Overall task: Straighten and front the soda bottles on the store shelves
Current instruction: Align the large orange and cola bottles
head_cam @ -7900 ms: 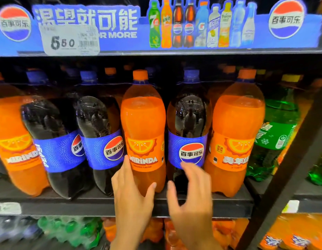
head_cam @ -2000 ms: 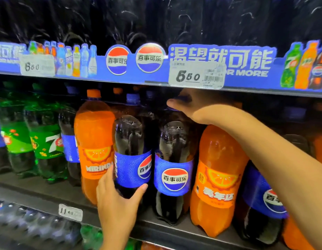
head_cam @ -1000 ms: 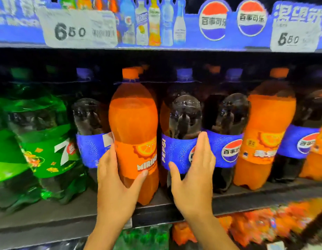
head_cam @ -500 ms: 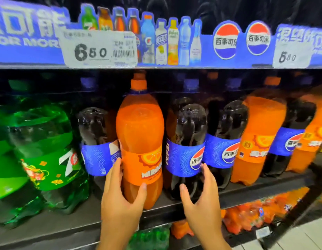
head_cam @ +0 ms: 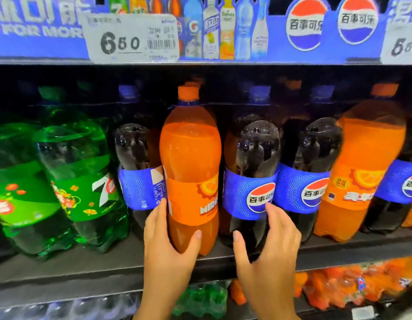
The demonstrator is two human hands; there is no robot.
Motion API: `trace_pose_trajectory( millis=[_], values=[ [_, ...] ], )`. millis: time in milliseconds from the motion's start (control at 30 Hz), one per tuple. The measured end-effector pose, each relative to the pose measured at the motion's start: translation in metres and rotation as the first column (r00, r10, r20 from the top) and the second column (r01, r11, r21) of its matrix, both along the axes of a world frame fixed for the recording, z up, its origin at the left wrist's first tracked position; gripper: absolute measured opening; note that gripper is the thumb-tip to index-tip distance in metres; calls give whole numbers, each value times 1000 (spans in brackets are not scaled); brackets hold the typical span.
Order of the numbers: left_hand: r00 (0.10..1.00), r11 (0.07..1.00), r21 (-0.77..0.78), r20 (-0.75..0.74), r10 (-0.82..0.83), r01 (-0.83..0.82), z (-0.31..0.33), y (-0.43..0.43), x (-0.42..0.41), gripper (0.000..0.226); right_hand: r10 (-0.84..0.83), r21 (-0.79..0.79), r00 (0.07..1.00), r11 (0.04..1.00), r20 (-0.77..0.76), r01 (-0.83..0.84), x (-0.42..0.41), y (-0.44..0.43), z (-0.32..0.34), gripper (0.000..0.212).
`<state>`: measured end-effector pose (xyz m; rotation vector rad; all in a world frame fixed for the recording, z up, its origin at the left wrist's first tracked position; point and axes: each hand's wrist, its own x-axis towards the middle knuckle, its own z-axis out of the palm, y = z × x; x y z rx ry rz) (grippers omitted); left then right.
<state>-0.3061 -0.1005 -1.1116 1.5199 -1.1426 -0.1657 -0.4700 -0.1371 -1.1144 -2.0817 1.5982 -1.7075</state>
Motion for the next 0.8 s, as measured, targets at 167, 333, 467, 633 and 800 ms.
trace_pose_trajectory(
  millis=[167,333,467,633,800],
  values=[
    [999,998,59,8,-36,36,-4,1,1,92,50,149,987,986,151,-73,-4,-10,-15,81],
    [990,994,-10,92,109,-109,1,3,-15,88,-12,116,994,993,110,-1,-2,-10,-13,83],
    [997,997,-37,-26,74,-74,-2,7,-4,83,143,-86,987,987,67,-137,19,19,-4,56],
    [936,992,-3,-331,-117,123,-1,21,-19,58,465,201,842,829,272,-523,53,40,-4,49],
    [854,993,-54,-508,-115,102,9,29,2,43,395,302,831,798,393,-522,46,37,-1,51]
  ],
)
